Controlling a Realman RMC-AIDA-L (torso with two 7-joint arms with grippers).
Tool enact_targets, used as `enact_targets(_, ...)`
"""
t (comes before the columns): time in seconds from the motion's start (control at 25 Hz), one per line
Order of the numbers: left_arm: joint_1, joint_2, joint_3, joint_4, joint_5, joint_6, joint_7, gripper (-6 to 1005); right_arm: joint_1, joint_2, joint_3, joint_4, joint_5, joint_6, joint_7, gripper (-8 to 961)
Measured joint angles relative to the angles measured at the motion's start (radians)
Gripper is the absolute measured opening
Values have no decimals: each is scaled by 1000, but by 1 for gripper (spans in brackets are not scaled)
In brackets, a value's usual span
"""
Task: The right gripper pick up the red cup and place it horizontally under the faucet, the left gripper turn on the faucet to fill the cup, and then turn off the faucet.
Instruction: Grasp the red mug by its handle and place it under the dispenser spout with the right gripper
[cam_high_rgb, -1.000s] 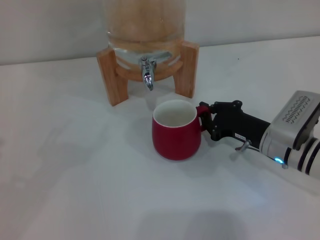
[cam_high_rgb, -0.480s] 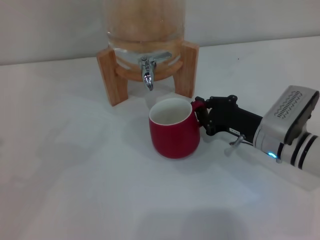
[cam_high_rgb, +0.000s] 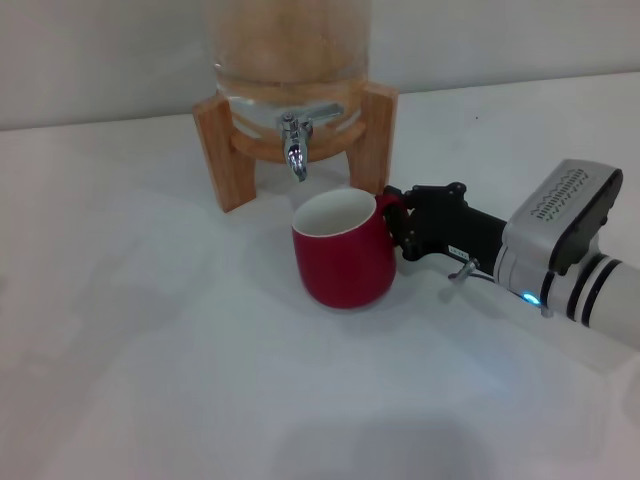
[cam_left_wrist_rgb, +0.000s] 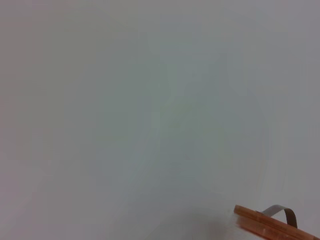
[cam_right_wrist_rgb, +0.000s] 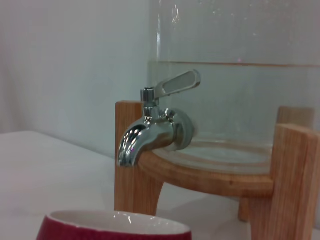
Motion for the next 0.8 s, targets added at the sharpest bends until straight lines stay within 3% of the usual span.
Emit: enact_targets(0.8,0,-3,0,0,-1,-6,-2,872,13,0,46,36,-3,-6,-35,99)
